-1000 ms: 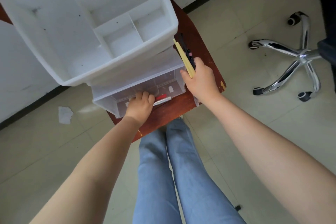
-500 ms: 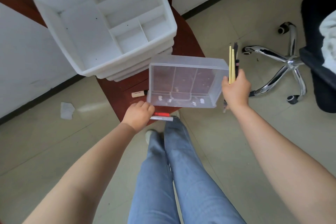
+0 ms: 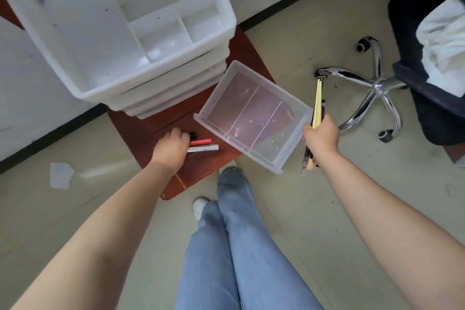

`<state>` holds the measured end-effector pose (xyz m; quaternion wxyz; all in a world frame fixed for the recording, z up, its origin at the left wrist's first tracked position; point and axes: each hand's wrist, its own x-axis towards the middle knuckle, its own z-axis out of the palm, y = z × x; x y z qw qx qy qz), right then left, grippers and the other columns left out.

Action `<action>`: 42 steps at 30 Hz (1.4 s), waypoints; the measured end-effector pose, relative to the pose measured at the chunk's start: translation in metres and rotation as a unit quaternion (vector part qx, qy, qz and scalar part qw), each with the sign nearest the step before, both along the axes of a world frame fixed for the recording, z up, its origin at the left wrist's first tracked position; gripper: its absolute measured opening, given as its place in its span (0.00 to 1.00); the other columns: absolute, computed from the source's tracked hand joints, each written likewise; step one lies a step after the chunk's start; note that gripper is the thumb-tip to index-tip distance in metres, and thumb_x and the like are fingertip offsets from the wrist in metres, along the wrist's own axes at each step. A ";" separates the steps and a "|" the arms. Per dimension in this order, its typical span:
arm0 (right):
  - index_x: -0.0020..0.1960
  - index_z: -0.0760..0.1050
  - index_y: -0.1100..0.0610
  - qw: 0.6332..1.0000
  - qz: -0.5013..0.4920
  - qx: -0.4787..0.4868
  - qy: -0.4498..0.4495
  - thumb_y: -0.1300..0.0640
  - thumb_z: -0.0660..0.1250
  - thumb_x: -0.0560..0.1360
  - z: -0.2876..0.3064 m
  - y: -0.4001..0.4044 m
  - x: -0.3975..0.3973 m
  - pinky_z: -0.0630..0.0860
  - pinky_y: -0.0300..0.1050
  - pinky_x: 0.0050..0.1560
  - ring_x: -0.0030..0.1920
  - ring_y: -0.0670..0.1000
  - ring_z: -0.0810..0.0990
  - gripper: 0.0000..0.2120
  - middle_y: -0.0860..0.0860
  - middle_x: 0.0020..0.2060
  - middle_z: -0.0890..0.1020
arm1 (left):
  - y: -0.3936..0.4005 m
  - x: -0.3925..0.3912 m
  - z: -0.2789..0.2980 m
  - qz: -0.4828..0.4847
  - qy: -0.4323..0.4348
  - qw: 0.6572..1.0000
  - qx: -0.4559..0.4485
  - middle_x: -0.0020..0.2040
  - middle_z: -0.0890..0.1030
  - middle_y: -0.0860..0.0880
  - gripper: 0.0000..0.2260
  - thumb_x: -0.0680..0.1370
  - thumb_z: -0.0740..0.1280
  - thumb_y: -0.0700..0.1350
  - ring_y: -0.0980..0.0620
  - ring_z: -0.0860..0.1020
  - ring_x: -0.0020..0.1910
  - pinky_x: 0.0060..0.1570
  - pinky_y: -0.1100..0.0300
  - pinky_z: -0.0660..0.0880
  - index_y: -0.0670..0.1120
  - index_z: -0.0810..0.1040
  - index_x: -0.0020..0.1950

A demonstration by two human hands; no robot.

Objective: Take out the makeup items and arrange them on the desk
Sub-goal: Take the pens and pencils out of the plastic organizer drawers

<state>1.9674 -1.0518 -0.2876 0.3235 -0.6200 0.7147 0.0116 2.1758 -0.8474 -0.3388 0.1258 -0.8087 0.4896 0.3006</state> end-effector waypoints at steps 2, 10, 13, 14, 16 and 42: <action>0.55 0.69 0.65 1.000 0.006 0.018 0.008 0.62 0.61 0.74 0.000 0.006 0.003 0.77 0.55 0.50 0.48 0.63 0.80 0.11 0.64 0.50 0.79 | 0.017 -0.005 0.013 0.025 0.034 0.999 0.015 0.58 0.71 0.39 0.14 0.76 0.58 0.39 0.38 0.75 0.52 0.46 0.48 0.72 0.38 0.67 0.61; 0.57 0.68 0.65 0.996 0.036 0.065 0.056 0.62 0.60 0.75 -0.013 0.015 0.011 0.75 0.51 0.50 0.52 0.62 0.79 0.12 0.64 0.52 0.79 | 0.062 -0.003 0.045 0.120 0.045 0.992 -0.015 0.51 0.78 0.41 0.14 0.76 0.62 0.46 0.39 0.77 0.49 0.40 0.52 0.72 0.41 0.69 0.58; 0.56 0.68 0.65 0.995 0.067 0.055 0.047 0.60 0.60 0.75 -0.018 0.014 0.015 0.75 0.51 0.49 0.51 0.63 0.79 0.12 0.65 0.50 0.79 | 0.046 -0.008 0.049 0.191 0.054 0.974 -0.112 0.48 0.76 0.40 0.11 0.75 0.65 0.45 0.38 0.76 0.45 0.38 0.51 0.71 0.39 0.72 0.52; 0.55 0.68 0.66 0.995 0.073 0.047 0.039 0.60 0.60 0.76 -0.019 0.014 0.016 0.75 0.52 0.49 0.50 0.63 0.79 0.11 0.65 0.50 0.79 | 0.038 -0.011 0.048 0.218 0.051 0.966 -0.132 0.48 0.75 0.40 0.11 0.75 0.65 0.45 0.38 0.76 0.44 0.37 0.51 0.70 0.39 0.72 0.51; 0.54 0.68 0.66 0.996 0.071 0.030 0.035 0.58 0.61 0.76 -0.017 0.020 0.015 0.74 0.53 0.48 0.50 0.64 0.78 0.12 0.65 0.49 0.79 | 0.021 -0.016 0.045 0.269 0.042 0.952 -0.140 0.48 0.74 0.40 0.12 0.74 0.66 0.46 0.37 0.75 0.43 0.36 0.53 0.67 0.39 0.72 0.51; 0.49 0.72 0.65 0.915 0.386 -0.075 -0.092 0.63 0.62 0.72 0.101 0.045 0.070 0.74 0.57 0.43 0.42 0.66 0.76 0.07 0.66 0.41 0.80 | 0.070 -0.059 0.145 0.509 0.028 0.826 -0.240 0.44 0.79 0.40 0.09 0.75 0.67 0.45 0.39 0.76 0.45 0.37 0.58 0.63 0.39 0.73 0.46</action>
